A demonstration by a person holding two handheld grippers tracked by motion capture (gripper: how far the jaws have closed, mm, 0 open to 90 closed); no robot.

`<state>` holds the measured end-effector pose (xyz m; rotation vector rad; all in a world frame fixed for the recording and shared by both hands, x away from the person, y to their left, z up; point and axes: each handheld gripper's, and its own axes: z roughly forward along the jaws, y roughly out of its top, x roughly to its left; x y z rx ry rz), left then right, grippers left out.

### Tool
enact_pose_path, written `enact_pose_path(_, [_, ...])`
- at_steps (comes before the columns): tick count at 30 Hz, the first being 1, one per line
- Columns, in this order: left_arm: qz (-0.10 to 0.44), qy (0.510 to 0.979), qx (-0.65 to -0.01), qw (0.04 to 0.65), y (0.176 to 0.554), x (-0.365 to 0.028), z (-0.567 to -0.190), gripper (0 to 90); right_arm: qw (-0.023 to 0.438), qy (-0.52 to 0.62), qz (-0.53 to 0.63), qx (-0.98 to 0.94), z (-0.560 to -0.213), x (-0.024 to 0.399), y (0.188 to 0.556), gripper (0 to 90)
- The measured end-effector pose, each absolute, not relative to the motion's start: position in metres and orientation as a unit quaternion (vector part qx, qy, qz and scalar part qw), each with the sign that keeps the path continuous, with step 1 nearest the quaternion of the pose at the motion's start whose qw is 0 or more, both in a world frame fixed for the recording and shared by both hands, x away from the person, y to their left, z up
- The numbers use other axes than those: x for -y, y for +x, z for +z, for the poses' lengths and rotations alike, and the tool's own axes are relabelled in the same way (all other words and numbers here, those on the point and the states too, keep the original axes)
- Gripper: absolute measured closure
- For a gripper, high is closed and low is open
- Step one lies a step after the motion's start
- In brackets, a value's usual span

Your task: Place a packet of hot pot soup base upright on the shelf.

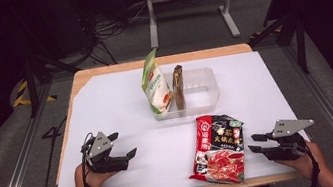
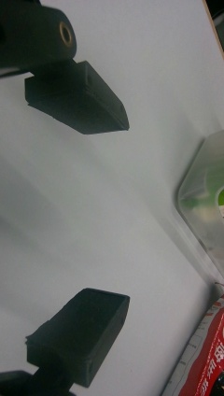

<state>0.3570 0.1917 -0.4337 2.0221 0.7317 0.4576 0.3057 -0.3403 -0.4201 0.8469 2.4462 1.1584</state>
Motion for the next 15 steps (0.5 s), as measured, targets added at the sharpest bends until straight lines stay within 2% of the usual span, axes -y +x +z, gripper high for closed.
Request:
enact_pose_path(3, [0.185,0.821,-0.294,0.454,0.356,-0.191,-0.434,15.2,0.153,0.301,0.409,-0.847,-0.420,0.339,0.311,53.4])
enact_pose_path(6, [0.186,0.820,-0.295,0.453,0.357,-0.191,-0.434,15.2,0.153,0.303,0.414,-0.844,-0.419,0.337,0.317,54.8])
enact_pose_path(15, [0.186,0.822,-0.293,0.452,0.357,-0.188,-0.434,14.8,0.154,0.344,0.422,-0.825,-0.416,0.332,0.349,47.0])
